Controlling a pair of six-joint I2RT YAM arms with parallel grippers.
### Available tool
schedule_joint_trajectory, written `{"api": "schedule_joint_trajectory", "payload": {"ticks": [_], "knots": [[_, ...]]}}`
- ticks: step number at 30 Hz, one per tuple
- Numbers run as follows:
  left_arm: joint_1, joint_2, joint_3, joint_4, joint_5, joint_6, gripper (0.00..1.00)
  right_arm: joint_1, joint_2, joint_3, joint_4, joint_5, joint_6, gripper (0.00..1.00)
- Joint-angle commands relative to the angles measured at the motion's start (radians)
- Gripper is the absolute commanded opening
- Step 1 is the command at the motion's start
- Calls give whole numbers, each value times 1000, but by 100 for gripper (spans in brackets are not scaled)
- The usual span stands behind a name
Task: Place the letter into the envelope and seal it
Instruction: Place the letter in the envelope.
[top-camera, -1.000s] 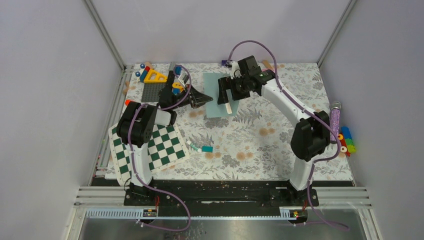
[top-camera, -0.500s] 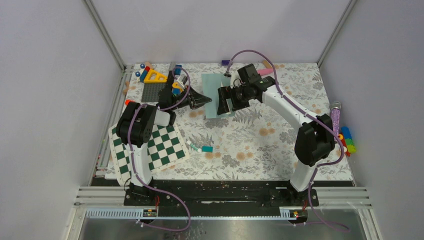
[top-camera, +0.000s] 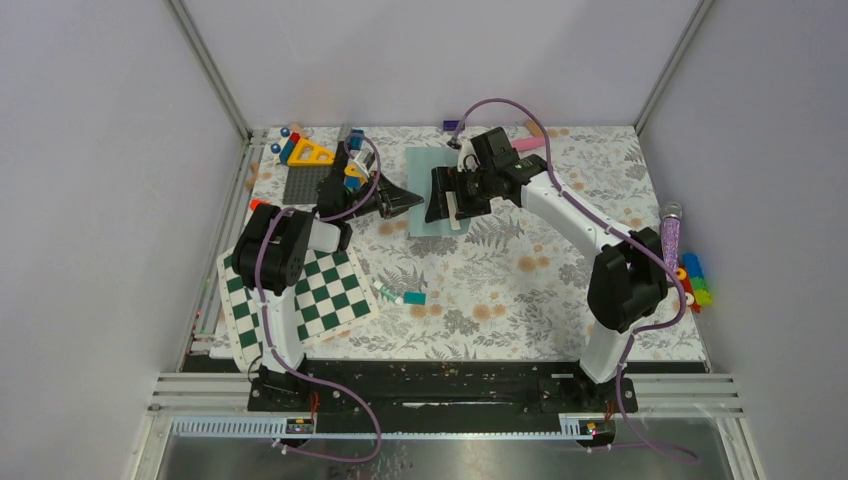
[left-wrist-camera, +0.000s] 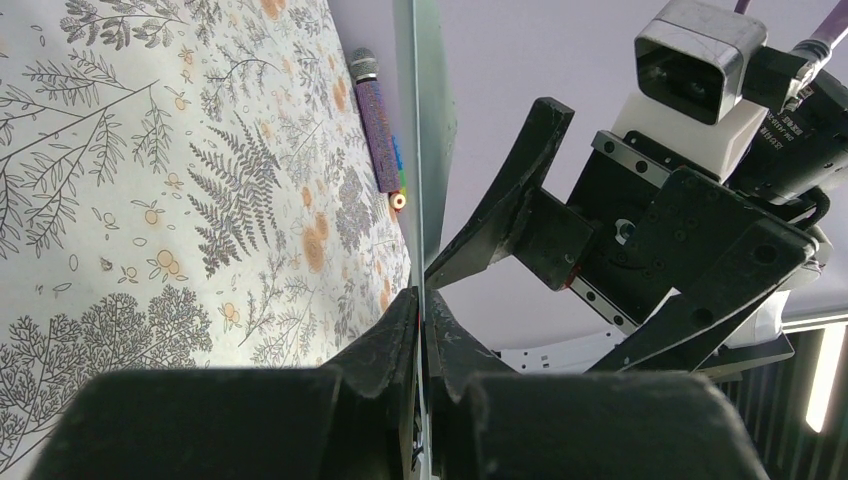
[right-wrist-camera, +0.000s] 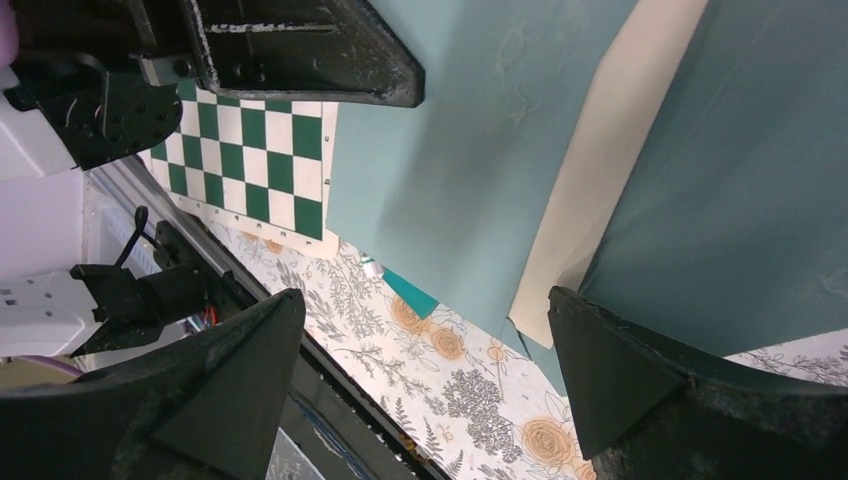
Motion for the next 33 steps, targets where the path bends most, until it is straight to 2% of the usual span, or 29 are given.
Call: {"api": "schedule_joint_trajectory", "payload": {"ticks": [1,8,12,18,26,33], "knots": [[9,-57,-14,44,-19,23,5,9,-21,3,-4,78,-4,100],[10,-51,-12,49,-17,19,5,1,-16,17,10,92,-43,100],[10,-51,-12,54,-16,15,5,-11,46,66,27,-1,-46,100],[10,-49,-11,78,-11,-2,5,-47,114,56,137,-153,58,100],[10,-39,-9,92,-10,-12,5,-140,113,-3,270,-208,144,100],[10,-40,-9,90,-12,-10,5,-133,130,-30,337,-322,213,100]]}}
